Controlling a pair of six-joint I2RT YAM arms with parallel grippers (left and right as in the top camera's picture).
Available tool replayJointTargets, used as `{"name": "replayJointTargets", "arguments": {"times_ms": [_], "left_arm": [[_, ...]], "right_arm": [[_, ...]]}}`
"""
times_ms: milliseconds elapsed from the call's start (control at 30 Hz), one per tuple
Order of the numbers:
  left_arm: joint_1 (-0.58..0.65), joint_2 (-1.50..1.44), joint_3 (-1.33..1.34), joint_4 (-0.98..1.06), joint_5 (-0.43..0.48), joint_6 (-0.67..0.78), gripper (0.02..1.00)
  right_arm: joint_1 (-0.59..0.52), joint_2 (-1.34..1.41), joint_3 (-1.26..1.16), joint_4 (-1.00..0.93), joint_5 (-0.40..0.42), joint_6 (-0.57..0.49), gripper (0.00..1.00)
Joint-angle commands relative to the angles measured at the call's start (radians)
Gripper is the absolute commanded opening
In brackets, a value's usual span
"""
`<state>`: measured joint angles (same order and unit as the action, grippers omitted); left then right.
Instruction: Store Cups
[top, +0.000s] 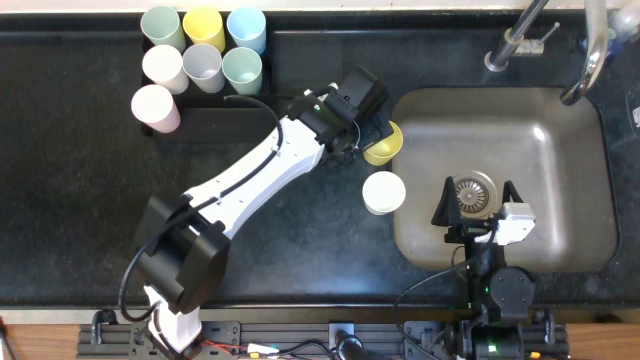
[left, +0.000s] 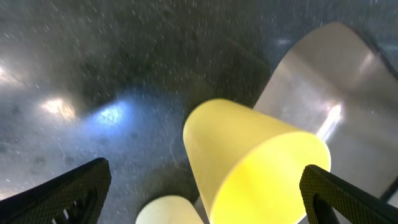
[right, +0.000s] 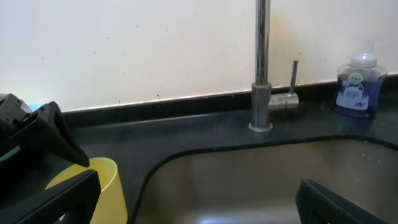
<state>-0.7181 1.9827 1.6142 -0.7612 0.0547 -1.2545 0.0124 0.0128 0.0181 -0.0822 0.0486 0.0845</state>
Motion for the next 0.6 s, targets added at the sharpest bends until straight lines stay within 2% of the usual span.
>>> {"name": "replayJointTargets", "arguments": {"times_ms": [33,267,333,400,433,467,533,567,600], "left_arm": [[-0.008,0.016,-0.002,-0.008,0.05,-0.012,0.998],[-0.001,0.036,-0.002,-0.06,0.061,-0.038,0.996],[0.002,0.04,-0.002,-0.06,0.061,-0.038,0.978],[0.005,0.042,-0.002,-0.06,0.062,-0.037,0.906],[0.006,0.042,-0.002,-0.06,0.061,-0.037,0.844],[0.006,0.042,-0.002,-0.06,0.061,-0.037,0.638],[0.008,0.042,-0.002,-0.06,0.059,-0.038,0.404],[0.009,0.042,-0.002,-0.059,0.058,-0.038,0.202],[0.011,0.042,-0.002,-0.059,0.057,-0.038,0.071]], "right_arm": [[-0.007,-0.009,-0.013,0.006,-0.007,-0.003,0.998],[-0.007,-0.009,-0.013,0.006,-0.007,-0.003,0.998],[-0.007,-0.009,-0.013,0.006,-0.007,-0.003,0.996],[-0.007,-0.009,-0.013,0.006,-0.007,-0.003,0.996],[-0.007,-0.009,-0.013,0.006,-0.007,-0.003,0.998],[-0.007,-0.009,-0.013,0.006,-0.007,-0.003,0.998],[-0.007,-0.009,-0.013,0.006,-0.007,-0.003,0.998],[-0.007,-0.009,-0.013,0.006,-0.007,-0.003,0.998],[-0.007,-0.009,-0.013,0.006,-0.007,-0.003,0.996]]}}
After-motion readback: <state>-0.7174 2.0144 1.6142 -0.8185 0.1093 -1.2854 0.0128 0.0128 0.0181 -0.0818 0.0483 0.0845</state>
